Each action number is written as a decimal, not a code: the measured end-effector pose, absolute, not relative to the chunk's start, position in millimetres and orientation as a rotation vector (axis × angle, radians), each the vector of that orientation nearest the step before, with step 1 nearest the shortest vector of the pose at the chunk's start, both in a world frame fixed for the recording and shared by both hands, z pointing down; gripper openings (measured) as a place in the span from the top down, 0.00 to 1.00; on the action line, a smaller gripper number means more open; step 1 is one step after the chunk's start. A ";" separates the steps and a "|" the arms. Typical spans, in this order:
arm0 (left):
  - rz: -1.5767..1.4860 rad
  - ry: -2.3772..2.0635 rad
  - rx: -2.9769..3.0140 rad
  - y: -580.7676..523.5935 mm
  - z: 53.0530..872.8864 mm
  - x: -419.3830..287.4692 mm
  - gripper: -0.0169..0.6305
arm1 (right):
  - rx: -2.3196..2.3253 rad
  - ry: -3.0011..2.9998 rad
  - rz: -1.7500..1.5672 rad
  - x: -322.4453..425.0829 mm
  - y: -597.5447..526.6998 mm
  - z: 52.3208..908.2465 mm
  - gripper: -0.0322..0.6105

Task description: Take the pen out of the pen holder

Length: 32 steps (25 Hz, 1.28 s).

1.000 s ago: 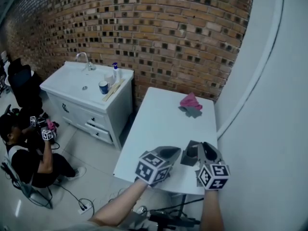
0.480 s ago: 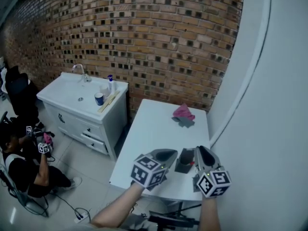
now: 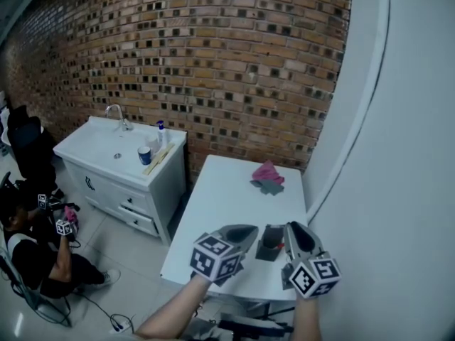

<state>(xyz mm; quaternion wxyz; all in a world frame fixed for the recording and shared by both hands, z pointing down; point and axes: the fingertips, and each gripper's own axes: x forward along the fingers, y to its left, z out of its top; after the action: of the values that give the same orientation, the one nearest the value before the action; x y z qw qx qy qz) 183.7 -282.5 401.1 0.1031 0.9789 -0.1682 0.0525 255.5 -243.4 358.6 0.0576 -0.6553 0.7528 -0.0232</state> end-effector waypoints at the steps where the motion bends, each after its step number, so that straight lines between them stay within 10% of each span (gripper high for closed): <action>1: 0.157 -0.498 2.890 -282.0 401.1 184.5 0.97 | -1.985 2.282 -0.072 255.0 -243.1 358.4 0.85; 32: 0.194 -0.495 2.882 -272.8 404.7 193.4 0.97 | -1.980 2.291 -0.086 260.4 -238.0 361.7 0.85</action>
<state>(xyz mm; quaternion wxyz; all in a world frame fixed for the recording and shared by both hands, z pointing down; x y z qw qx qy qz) 193.4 -272.8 404.7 0.1054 0.9780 -0.1679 0.0657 260.4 -238.0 361.7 0.0560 -0.6526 0.7551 -0.0284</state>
